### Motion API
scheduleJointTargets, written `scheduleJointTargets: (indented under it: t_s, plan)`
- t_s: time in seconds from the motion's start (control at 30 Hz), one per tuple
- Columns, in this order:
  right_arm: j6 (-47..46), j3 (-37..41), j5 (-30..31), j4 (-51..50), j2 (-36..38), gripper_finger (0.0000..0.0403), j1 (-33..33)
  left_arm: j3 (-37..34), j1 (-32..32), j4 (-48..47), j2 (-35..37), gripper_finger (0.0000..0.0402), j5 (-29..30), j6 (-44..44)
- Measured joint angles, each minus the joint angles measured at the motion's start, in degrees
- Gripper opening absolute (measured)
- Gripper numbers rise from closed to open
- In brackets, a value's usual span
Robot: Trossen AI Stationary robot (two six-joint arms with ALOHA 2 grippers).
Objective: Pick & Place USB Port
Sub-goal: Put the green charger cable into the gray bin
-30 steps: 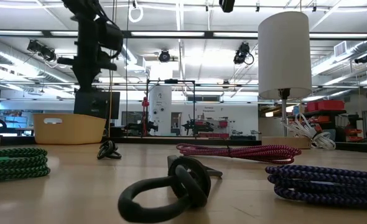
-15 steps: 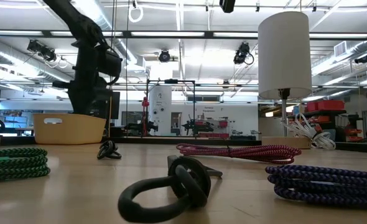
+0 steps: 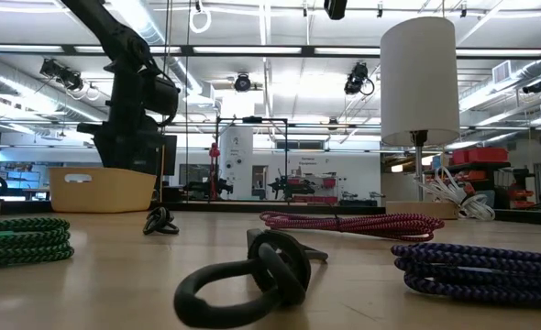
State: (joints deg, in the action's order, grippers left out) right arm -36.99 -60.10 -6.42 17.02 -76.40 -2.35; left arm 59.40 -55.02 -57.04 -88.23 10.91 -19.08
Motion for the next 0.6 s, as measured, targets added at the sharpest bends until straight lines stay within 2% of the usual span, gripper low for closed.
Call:
scheduleJointTargets:
  t_s: [0.17,0.37,0.5,0.6]
  plan:
    - [0.02,0.0,0.0,-0.04,0.0,0.0082,0.0,1.05,-0.17,-0.74,2.44,0.0193,-5.29,0.96]
    - [0.38,0.0,-0.01,-0.23,0.0,0.0082,0.0,9.01,0.47,-5.06,8.94,0.0194,-16.65,5.02]
    - [0.91,0.0,-0.02,-0.44,0.0,0.0082,0.0,10.71,3.94,-5.98,15.88,0.0189,-27.99,6.1]
    - [1.07,0.0,-0.02,-0.44,0.0,0.0082,0.0,10.65,9.37,-7.99,20.74,0.0188,-32.43,0.27]
